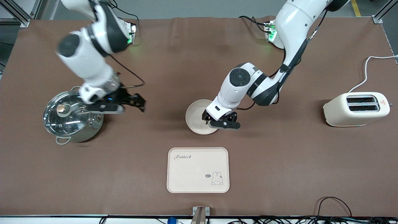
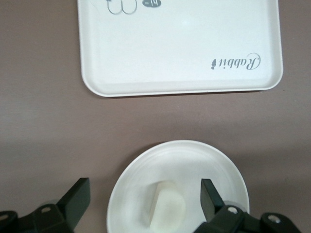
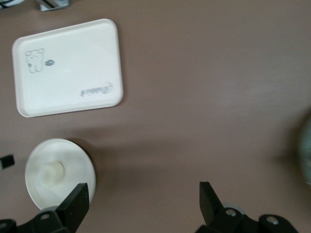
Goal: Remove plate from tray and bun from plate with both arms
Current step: 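Grasp the bun on the plate with the left gripper while the right retracts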
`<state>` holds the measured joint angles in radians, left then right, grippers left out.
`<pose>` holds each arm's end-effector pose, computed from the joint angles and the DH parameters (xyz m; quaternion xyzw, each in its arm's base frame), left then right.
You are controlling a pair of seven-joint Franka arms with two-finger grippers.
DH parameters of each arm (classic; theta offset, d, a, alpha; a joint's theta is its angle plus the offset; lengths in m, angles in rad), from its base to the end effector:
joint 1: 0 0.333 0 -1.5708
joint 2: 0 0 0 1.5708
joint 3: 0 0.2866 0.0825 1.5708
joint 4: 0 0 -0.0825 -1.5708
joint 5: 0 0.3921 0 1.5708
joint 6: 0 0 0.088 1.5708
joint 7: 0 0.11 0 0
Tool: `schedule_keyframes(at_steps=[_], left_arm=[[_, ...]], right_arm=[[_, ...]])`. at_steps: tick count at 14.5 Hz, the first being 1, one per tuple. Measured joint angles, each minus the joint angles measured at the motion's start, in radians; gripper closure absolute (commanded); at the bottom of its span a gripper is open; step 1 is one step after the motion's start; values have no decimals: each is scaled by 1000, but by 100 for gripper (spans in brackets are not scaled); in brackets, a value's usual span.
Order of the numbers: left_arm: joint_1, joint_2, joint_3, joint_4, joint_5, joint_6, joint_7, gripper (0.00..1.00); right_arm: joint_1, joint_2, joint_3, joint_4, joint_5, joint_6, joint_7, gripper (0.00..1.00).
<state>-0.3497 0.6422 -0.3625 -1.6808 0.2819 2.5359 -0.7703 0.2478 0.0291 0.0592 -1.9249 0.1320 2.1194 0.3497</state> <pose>0.5401 -0.4344 0.2410 0.9908 -0.0292 0.0921 0.0945 0.5609 0.1842 0.4534 -0.9935 0.0509 -0.0587 0.0832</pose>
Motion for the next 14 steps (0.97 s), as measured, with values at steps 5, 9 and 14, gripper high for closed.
schedule_keyframes(at_steps=[5, 9, 14], left_arm=[[-54, 92, 0, 3, 150, 75, -154, 1], [-57, 132, 2, 4, 240, 102, -224, 39], [-68, 136, 1, 4, 250, 104, -294, 100]], right_arm=[[-215, -35, -4, 243, -1, -393, -149, 0], [-288, -49, -10, 371, -44, -545, -154, 0], [-328, -80, -16, 383, -120, -616, -226, 0]])
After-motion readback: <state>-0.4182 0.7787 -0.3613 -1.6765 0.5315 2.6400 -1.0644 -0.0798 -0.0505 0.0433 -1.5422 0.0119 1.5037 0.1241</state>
